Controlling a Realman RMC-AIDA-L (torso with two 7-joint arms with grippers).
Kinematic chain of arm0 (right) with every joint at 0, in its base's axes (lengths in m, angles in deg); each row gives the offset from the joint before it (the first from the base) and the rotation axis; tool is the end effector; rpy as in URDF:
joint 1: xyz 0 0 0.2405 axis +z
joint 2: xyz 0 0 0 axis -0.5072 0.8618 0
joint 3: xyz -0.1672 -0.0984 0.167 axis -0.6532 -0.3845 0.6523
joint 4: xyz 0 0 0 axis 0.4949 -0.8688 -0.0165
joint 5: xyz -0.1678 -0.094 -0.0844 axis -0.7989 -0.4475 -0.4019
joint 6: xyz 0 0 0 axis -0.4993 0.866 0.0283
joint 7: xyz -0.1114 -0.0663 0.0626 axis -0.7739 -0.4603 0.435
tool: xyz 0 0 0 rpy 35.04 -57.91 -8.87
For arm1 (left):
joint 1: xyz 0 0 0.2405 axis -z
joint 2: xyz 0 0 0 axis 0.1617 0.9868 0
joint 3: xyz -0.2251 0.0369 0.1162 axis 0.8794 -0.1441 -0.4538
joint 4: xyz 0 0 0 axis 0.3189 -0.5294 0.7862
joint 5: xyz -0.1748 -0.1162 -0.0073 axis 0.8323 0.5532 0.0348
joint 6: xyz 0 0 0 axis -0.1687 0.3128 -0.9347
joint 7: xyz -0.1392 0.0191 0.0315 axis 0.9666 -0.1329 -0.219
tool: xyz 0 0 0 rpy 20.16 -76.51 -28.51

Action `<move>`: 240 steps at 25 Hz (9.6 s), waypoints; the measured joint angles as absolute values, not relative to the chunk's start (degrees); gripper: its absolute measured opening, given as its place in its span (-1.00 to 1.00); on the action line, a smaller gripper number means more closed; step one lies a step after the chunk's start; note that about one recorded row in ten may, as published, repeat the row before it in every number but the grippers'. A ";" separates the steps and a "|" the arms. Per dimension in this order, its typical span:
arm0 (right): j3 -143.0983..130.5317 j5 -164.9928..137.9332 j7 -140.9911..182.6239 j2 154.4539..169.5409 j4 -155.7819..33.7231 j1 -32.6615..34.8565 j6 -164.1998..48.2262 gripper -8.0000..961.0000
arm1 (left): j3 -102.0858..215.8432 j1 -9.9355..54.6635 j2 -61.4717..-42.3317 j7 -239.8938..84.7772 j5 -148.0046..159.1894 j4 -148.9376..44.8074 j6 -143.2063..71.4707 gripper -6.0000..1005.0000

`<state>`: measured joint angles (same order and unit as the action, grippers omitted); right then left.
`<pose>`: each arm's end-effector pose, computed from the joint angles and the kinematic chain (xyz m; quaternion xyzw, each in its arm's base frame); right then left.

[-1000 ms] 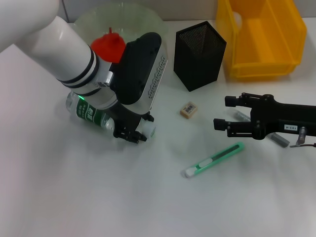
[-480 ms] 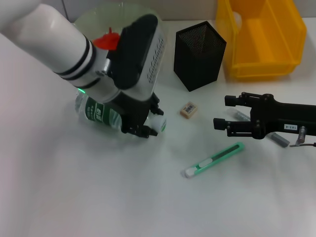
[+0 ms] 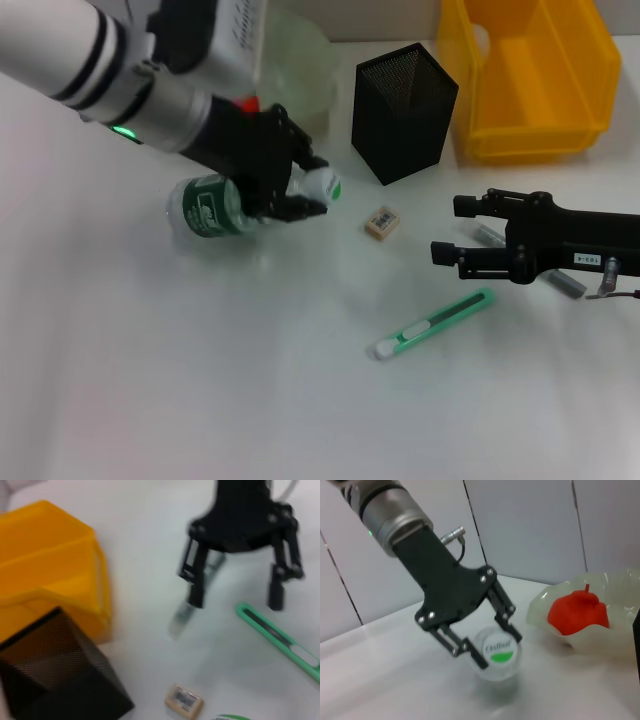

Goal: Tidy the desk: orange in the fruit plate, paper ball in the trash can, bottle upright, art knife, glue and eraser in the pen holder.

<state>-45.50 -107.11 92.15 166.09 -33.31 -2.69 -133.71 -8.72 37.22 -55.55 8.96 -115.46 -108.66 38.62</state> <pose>0.2835 0.3196 -0.0125 -0.9361 0.2244 0.2318 0.1399 -0.1373 0.3923 -0.0239 -0.9881 0.1162 0.0726 0.0693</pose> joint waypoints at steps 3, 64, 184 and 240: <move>-45.52 -107.11 91.88 166.09 -33.31 -2.66 -133.71 0.72 | -4.48 37.27 -55.54 9.81 -115.14 -108.43 39.39 -0.08; -45.69 -107.10 91.39 166.96 -33.31 -2.17 -134.15 0.72 | 27.38 27.10 -49.76 18.60 -107.28 -102.59 39.06 0.06; -77.36 -138.56 145.96 168.73 -17.41 20.11 -118.87 0.72 | 11.59 17.84 -54.82 -16.53 -85.34 -74.29 43.79 0.60; -88.52 -132.68 116.52 168.91 -15.01 17.95 -133.42 0.06 | 11.71 14.46 -52.21 -15.56 -87.31 -77.11 49.83 0.60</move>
